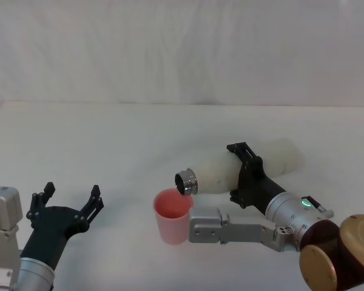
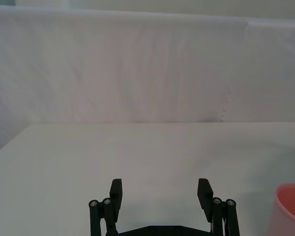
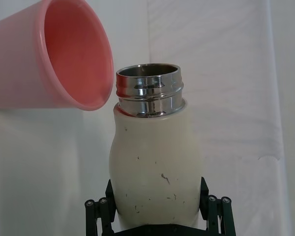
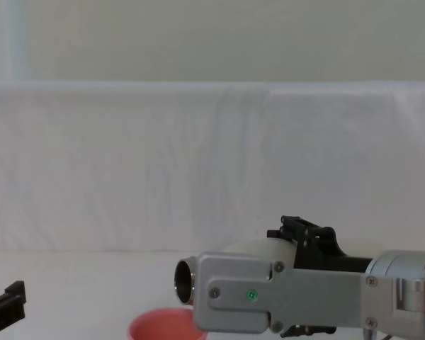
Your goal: Grasp the thermos with one hand and pour water into the cup lid.
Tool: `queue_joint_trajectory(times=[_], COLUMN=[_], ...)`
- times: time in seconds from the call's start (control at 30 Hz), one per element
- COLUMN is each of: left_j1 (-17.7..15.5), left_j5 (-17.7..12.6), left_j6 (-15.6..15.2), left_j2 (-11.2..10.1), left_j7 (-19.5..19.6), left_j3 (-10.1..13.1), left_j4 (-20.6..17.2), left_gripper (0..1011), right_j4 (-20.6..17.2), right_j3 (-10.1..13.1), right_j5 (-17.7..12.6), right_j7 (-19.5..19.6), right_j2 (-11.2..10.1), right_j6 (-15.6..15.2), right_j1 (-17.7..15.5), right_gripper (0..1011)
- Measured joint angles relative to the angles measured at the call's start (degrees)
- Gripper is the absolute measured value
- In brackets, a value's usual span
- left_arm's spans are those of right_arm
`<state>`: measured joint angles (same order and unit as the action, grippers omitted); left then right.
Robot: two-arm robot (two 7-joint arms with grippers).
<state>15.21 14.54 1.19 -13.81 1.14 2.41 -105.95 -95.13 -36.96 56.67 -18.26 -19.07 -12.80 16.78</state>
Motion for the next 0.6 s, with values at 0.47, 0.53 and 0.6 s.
queue_joint_trajectory(times=[0.47, 0.53, 0.6], left_j1=[0.0, 0.0, 0.0], left_j5=[0.0, 0.0, 0.0], left_j6=[0.0, 0.0, 0.0], left_j2=[0.0, 0.0, 0.0], left_j7=[0.0, 0.0, 0.0], left_j3=[0.0, 0.0, 0.0], left_j4=[0.0, 0.0, 0.0], left_gripper=[1001, 1001, 1001], right_j4=[0.05, 0.04, 0.03], right_j3=[-0.4, -0.4, -0.41], right_j5=[0.97, 1.05, 1.15], right_j7=[-0.01, -0.01, -0.01], right_j2=[0.01, -0.02, -0.04], right_j6=[-0.2, -0.23, -0.28], right_j1=[0.22, 0.21, 0.2], right_gripper=[962, 962, 962])
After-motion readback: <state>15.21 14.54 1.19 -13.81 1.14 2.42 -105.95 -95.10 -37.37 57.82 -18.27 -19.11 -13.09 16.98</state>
